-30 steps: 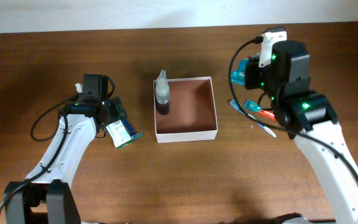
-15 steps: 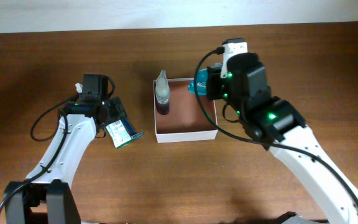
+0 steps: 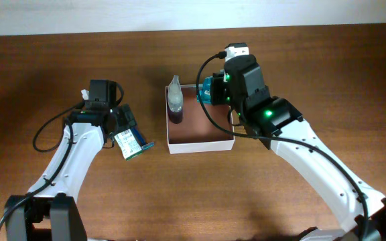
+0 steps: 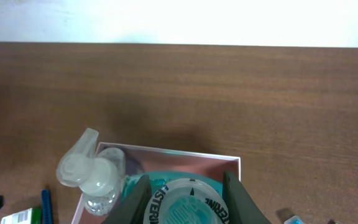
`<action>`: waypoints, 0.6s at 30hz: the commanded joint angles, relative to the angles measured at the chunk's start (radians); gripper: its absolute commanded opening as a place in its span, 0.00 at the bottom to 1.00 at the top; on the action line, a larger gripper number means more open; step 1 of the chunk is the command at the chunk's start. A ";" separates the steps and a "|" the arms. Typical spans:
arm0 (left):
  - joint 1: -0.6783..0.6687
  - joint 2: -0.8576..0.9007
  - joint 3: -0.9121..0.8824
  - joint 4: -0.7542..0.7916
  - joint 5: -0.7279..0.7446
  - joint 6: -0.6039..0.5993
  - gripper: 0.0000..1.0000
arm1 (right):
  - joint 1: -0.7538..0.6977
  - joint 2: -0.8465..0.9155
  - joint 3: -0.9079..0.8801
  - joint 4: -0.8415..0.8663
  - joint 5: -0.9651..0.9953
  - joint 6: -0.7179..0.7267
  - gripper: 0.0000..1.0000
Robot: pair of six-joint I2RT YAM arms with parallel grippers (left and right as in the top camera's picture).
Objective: Pack container
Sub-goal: 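Carry the Listerine bottle left over the pink box, then lower the Listerine bottle into the box's back area and release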
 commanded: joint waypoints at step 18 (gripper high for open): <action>-0.003 0.006 -0.002 0.000 -0.011 -0.012 0.99 | 0.055 0.190 0.050 0.127 0.122 -0.171 0.24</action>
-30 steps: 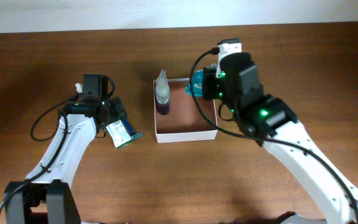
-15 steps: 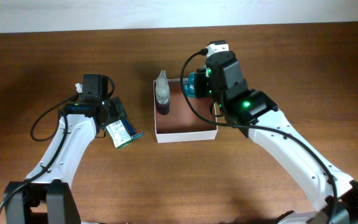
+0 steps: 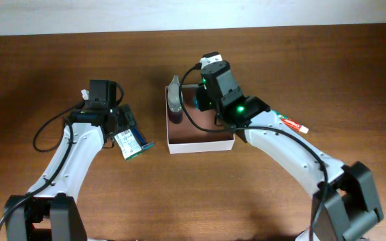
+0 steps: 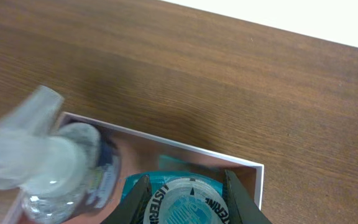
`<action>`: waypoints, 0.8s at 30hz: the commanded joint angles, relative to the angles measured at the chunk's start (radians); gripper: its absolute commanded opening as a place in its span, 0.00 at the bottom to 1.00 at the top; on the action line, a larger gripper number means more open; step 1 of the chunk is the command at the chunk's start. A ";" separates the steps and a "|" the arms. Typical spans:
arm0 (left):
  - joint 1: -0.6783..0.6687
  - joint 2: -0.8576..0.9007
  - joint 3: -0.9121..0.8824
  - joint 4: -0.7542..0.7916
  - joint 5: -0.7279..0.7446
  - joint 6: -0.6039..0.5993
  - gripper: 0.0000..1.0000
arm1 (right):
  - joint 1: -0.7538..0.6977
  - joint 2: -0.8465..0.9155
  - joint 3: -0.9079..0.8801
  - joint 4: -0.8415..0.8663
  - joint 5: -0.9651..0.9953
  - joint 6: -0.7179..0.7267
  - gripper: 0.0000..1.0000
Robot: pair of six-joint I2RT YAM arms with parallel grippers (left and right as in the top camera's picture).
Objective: Pack container
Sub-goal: 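Lower the Listerine bottle into the box's back area and release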
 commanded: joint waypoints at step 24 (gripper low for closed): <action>-0.003 0.006 -0.002 0.000 -0.010 -0.012 0.99 | 0.005 0.075 0.048 0.138 0.069 -0.010 0.48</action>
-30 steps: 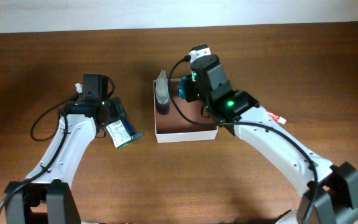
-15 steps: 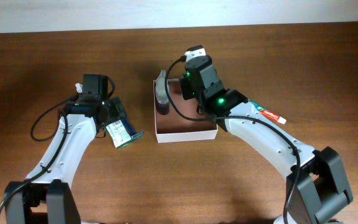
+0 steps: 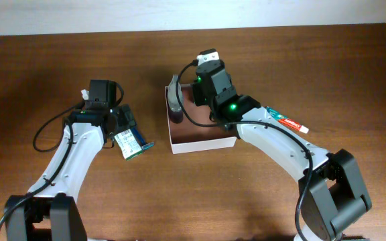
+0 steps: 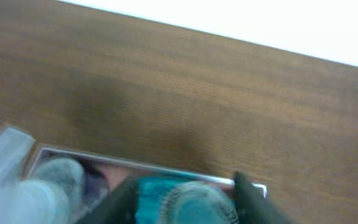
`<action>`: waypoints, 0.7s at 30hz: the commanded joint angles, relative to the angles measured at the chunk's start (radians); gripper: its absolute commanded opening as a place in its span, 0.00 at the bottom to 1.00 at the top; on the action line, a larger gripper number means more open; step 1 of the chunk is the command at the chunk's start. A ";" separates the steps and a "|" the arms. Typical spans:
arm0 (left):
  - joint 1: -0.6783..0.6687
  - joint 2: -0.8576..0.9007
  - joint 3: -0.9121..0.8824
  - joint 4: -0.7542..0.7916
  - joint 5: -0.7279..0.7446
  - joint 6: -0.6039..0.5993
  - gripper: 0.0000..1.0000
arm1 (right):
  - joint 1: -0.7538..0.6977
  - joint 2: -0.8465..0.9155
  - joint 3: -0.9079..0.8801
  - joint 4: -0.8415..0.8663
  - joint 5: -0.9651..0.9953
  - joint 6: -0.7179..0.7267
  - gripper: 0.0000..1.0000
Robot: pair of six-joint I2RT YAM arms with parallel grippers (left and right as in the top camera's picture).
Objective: Pack container
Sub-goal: 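Lower the Listerine bottle into the box's back area and release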
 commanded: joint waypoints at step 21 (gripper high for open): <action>-0.003 0.006 -0.002 0.000 -0.010 -0.013 0.99 | -0.011 -0.386 0.161 -0.436 0.078 0.056 0.80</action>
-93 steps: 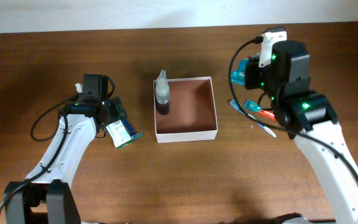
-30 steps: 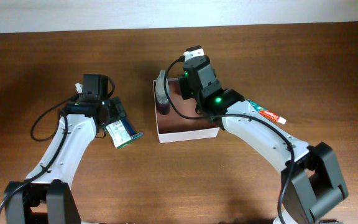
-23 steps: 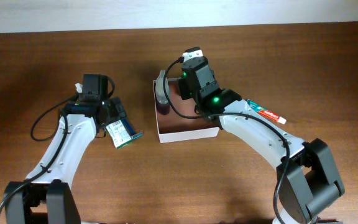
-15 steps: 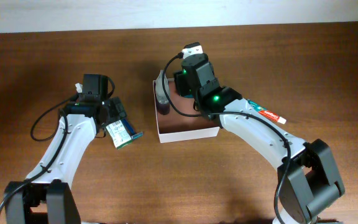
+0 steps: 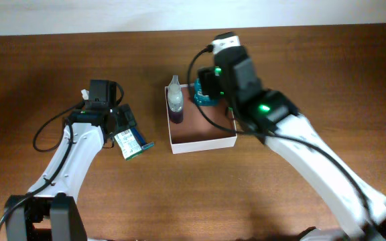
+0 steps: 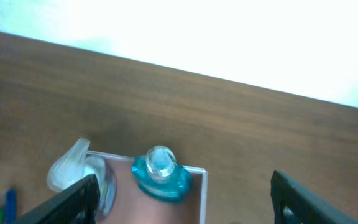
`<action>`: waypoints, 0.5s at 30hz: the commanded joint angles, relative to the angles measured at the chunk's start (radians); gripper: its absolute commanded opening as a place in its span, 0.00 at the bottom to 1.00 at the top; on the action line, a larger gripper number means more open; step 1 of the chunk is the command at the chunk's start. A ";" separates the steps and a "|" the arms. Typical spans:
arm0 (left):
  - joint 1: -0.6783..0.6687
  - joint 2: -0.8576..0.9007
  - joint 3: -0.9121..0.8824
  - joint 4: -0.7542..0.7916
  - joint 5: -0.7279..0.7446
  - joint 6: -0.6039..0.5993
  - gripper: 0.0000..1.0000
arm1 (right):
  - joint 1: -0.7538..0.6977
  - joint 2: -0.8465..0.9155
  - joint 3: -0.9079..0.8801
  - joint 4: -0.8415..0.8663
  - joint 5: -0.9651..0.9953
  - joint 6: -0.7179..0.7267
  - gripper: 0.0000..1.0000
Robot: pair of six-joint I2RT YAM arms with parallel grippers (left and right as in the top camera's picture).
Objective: Pack container
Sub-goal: 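Lower the Listerine bottle into the box's back area and release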
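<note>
A white-rimmed box [image 5: 203,146] with a brown floor sits mid-table. At its back wall stands a teal bottle [image 6: 160,174] with a clear round cap, also seen from above as the teal bottle [image 5: 202,95]. A clear spray bottle [image 5: 175,100] stands in the back left corner. My right gripper [image 6: 182,202] hangs above the box, open wide, with the teal bottle free between and beyond its fingers [image 6: 73,199]. My left gripper [image 5: 122,122] rests at a green-and-white package [image 5: 131,142] left of the box; its hold on the package does not show.
A blue stick-like item [image 5: 146,145] pokes out beside the package. The right arm covers the table to the right of the box. The table's far edge [image 6: 229,81] meets a white wall behind the box.
My right gripper was shut on the teal bottle low at the box's back. Now it is open and higher, and the bottle stands alone in the box. The left arm has not moved.
The right gripper held the teal bottle by its cap over the box's back right. Then it held it lower, close beside the spray bottle, and still gripped it at the back wall. Now the bottle stands released in the box. The left arm stayed still throughout.
</note>
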 commanded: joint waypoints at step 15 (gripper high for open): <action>-0.003 0.006 -0.002 0.000 -0.010 -0.012 0.99 | -0.276 0.026 -0.004 -0.523 -0.203 0.167 0.04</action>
